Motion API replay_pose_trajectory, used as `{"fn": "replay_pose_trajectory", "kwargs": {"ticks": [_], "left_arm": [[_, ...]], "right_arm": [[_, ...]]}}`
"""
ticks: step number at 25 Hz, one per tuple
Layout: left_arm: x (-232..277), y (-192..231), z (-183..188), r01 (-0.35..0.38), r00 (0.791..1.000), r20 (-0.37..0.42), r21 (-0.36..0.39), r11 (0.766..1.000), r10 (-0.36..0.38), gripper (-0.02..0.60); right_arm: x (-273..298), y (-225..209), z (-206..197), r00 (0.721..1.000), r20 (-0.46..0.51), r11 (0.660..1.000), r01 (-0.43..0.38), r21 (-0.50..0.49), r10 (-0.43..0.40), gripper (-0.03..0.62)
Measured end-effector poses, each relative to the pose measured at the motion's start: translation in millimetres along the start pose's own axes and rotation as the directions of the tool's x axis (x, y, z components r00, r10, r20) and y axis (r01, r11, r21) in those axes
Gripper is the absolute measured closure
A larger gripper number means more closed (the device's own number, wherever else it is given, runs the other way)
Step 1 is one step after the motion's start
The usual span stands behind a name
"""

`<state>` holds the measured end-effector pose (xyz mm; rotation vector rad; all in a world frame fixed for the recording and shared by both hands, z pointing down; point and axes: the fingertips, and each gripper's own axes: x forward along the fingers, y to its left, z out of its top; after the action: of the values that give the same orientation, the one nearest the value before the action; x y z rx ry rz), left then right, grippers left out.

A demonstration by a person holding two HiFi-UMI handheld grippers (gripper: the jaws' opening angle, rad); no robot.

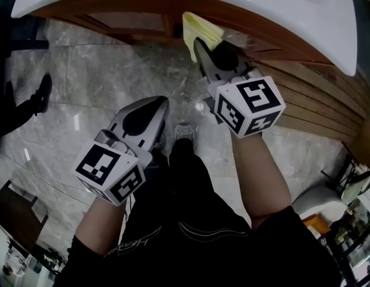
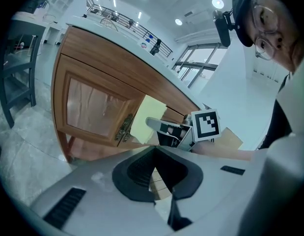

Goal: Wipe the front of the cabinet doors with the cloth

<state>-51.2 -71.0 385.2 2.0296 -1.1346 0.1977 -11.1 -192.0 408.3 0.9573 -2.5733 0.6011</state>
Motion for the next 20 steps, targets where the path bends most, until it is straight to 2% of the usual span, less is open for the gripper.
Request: {"fn": "replay_pose_trajectory", "kwargs": {"ticks": [13, 20], "left_arm": [[10.9, -8.1, -7.3, 0.044, 0.998, -0.039, -0.003, 0.999, -0.045, 0.575], [18.8, -14.4, -12.2, 0.073, 0.996, -0.055, -0.017, 0.997, -0.074, 0.575]], "right_arm": [[-10.2, -9.2, 3.5, 0.999, 0.037, 1.0, 0.016, 0.021, -0.017, 0.553], [-26.7, -28.0, -4.0, 0.996, 0.058, 0.993, 0.057, 0.101, -0.063, 0.553]]}}
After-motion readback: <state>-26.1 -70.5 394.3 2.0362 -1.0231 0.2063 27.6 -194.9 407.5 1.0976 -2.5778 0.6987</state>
